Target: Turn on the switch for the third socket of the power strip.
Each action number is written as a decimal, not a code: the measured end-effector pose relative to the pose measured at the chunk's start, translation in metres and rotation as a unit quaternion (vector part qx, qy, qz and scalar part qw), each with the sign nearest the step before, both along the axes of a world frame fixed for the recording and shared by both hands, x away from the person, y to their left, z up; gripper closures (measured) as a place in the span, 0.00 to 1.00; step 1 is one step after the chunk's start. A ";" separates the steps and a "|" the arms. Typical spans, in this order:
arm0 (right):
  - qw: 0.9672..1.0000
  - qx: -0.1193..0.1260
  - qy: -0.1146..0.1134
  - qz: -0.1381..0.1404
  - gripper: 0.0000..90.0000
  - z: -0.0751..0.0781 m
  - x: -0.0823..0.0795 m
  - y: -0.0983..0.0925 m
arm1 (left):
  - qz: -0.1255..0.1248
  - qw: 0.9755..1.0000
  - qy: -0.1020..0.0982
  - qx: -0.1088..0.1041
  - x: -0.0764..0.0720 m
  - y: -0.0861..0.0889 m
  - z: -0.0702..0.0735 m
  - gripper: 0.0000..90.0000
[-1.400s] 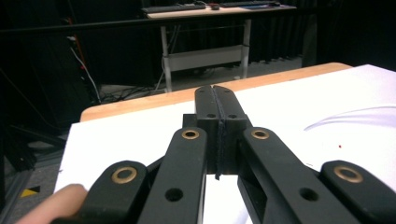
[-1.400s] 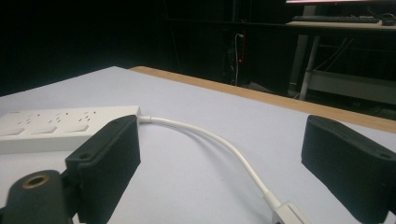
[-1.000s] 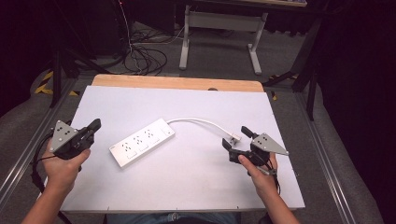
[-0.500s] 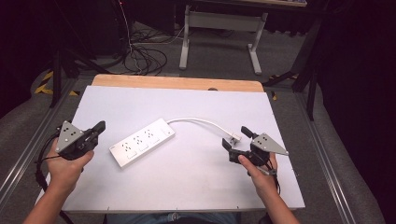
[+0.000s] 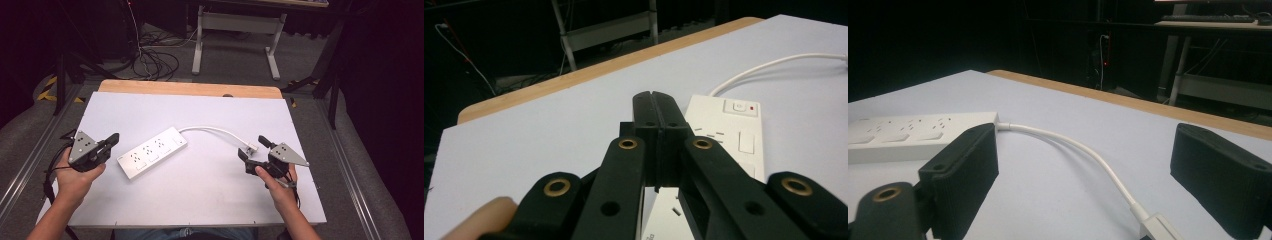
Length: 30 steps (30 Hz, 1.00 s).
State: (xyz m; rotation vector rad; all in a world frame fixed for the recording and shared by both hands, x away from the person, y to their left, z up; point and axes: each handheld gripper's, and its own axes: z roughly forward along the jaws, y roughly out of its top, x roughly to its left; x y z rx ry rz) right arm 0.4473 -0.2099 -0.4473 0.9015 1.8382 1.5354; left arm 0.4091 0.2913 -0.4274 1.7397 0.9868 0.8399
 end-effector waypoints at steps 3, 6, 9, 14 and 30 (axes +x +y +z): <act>1.000 0.000 0.000 0.000 0.13 0.000 0.000 0.000 | -0.010 1.000 0.008 0.009 0.001 -0.003 -0.002 1.00; 1.000 0.003 0.000 -0.001 0.14 0.000 0.000 0.000 | -0.020 1.000 0.017 0.015 0.003 -0.006 -0.005 1.00; 1.000 -0.001 0.000 0.000 0.14 0.000 0.000 0.000 | -0.027 0.999 0.024 0.019 0.004 -0.007 -0.006 1.00; 1.000 0.004 0.001 -0.001 0.14 0.000 0.000 0.000 | -0.037 0.998 0.036 0.028 0.006 -0.009 -0.009 1.00; 1.000 -0.001 -0.001 0.000 0.14 0.000 0.000 0.001 | -0.073 0.994 0.066 0.051 0.010 -0.018 -0.015 1.00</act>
